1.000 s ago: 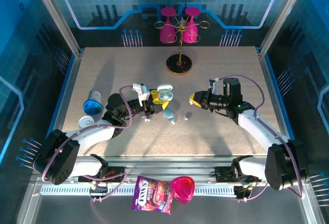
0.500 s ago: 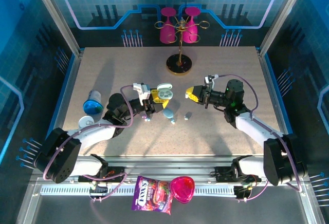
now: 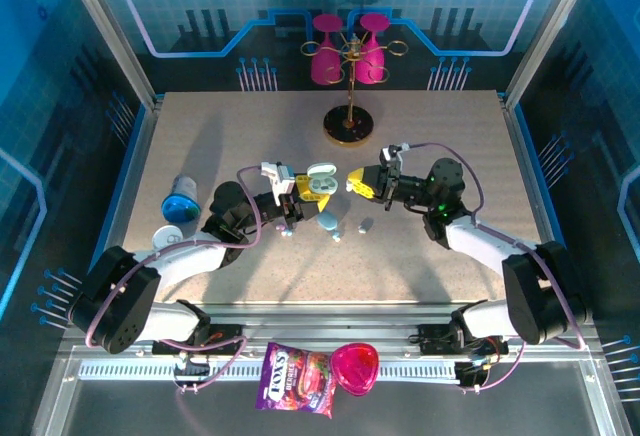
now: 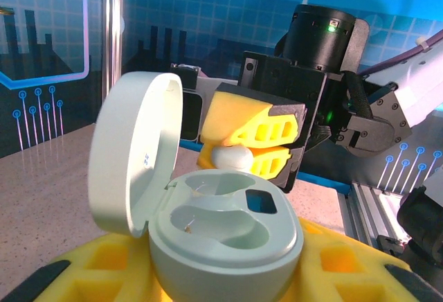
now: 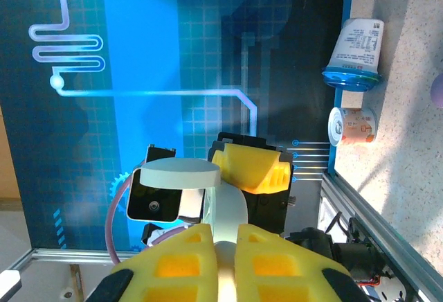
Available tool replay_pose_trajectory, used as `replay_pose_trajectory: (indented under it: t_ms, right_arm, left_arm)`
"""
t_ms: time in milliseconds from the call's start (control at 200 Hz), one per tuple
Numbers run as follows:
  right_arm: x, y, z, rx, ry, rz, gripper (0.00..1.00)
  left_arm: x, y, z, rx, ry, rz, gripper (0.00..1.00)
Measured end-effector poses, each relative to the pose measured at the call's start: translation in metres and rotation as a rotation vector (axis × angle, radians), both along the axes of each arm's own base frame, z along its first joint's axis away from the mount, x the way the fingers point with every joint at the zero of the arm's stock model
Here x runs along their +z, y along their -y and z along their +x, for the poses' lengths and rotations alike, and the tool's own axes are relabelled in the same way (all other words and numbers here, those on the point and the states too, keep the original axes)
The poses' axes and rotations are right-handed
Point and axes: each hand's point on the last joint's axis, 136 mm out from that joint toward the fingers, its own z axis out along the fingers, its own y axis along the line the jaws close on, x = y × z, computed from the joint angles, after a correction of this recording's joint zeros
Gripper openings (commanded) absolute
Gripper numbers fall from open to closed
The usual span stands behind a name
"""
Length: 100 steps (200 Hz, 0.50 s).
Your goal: Insert the wireless bluetooth earbuds into the charging case
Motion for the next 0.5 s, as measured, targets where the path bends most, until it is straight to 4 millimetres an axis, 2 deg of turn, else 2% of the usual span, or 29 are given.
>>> replay_pose_trajectory:
  t_ms: [190,380,500]
  right_arm:
    - [0.005,-0.007,-0.007,-0.009,0.015,-0.028,0.06]
    - [0.037,-0.016,-0.023,-0.034,0.136,-0.059,0.06]
    - [0.049,-0.022,-0.029,-0.048,0.192,-0.092,0.07]
  left_arm:
    - [0.001,-0.001,0.003,0.017,0.000,-0.004,0.13]
    - [0.001,-0.002,0.008,0.048,0.006,-0.012,0.14]
    - [-0.002,-0.002,0.012,0.069,-0.002,-0.009,0.14]
